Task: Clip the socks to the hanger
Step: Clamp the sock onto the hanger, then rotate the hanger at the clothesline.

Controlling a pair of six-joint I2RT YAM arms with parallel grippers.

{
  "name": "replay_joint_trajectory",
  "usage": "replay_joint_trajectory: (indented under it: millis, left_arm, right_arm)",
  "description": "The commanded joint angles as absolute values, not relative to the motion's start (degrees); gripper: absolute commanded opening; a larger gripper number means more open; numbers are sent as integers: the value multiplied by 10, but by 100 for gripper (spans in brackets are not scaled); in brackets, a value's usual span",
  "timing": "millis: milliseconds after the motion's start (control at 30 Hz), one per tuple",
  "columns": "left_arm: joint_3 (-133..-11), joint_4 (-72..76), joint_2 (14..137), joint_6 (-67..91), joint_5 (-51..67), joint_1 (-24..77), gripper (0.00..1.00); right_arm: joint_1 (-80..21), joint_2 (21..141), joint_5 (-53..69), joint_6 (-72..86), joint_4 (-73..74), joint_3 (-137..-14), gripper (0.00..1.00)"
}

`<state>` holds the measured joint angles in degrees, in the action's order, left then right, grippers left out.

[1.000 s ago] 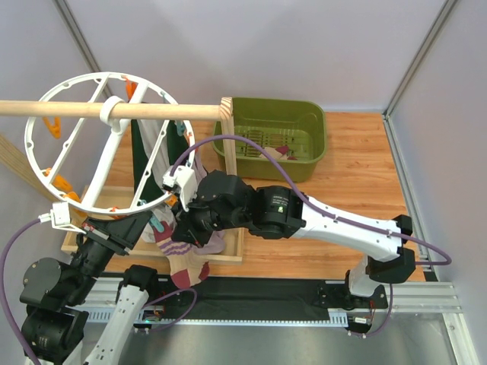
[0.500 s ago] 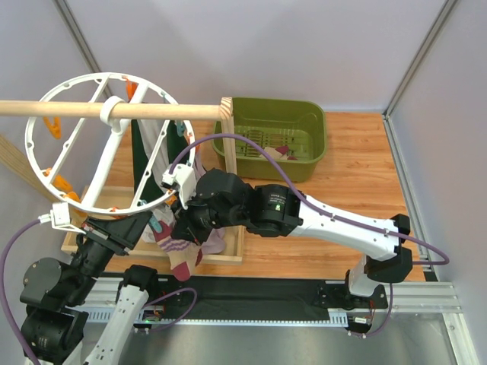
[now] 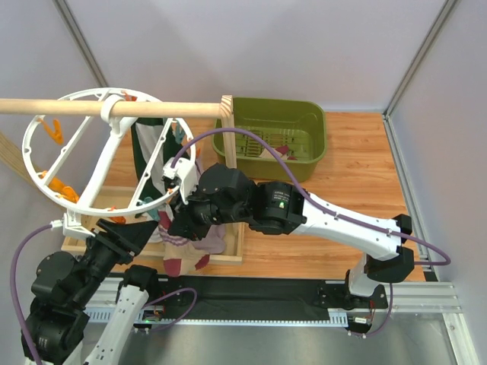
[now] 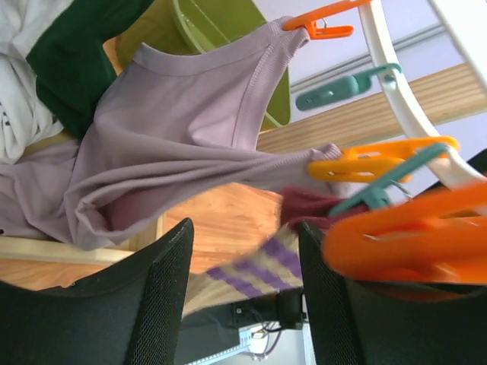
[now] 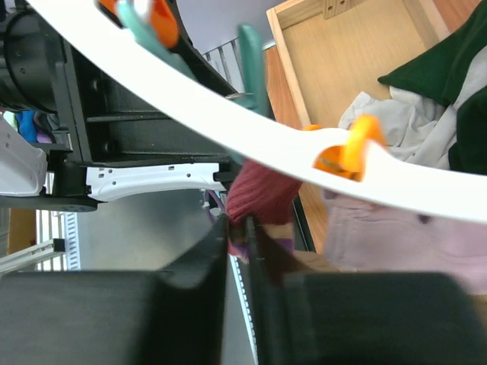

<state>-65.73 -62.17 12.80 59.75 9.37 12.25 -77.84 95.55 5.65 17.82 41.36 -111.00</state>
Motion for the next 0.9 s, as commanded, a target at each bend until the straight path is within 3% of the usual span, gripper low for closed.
replay_joint_trajectory:
  millis: [0,100,367,533,633,667,867]
  left_arm:
    - [-673,-643,120,594,87,122,64]
    - [-685,-644,119,587,90,122,64]
    - [-727,-696,120,561,97,122,63]
    - [-754,-737,130,555,86,122,64]
    - [-733,-751,113,558,82,122,70]
    - [-708,-749,88,556,80,122,84]
    - [-648,-765,6,610,47,122,84]
  right_arm:
    - [-775,958,54,168,413,-1140,21]
    - [-773,955,40,165,423,-1137,37]
    - [-770,935,19,129,469,-1129,53]
    - [-769,908,-19,116,511,-1114,72]
    - [-769,891,-38,125,519,-1080,74]
    - [-770,883,-39,128,511,-1062,79]
    - [-770,824,-40,157,440,-955,80]
